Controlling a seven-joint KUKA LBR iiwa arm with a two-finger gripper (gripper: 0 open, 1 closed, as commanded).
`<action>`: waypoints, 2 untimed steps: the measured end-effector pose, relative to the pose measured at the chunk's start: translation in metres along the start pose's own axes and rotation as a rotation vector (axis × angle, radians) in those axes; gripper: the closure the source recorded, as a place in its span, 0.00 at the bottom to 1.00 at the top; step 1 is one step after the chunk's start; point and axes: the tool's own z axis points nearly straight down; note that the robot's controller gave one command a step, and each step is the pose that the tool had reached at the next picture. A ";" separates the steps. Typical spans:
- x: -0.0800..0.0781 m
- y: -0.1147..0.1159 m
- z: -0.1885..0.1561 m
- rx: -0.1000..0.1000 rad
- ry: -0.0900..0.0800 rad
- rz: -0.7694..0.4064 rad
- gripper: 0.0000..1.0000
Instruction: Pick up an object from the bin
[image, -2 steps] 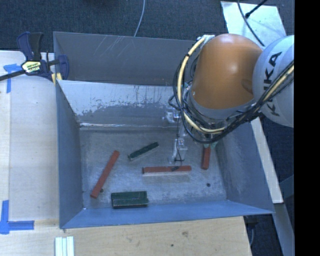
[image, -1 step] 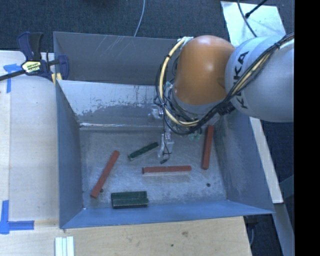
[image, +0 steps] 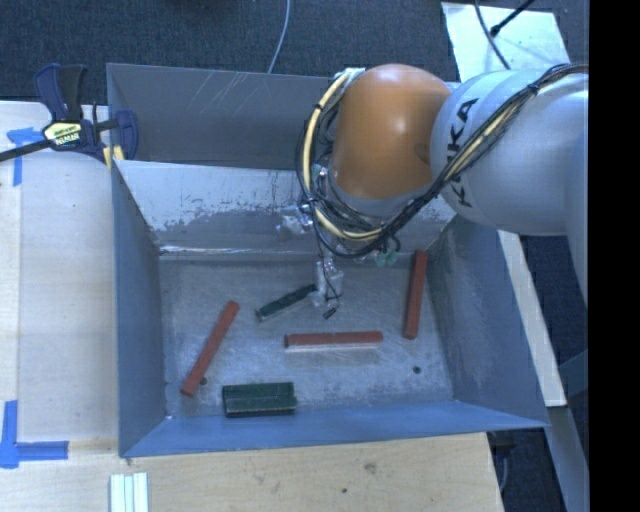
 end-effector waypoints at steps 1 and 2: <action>-0.001 -0.004 0.021 -0.001 0.003 0.103 0.00; -0.006 0.002 0.078 0.001 -0.003 -0.007 0.00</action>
Offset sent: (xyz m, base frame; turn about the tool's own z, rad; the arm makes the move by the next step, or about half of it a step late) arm 0.0036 0.0059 -0.0915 -0.0293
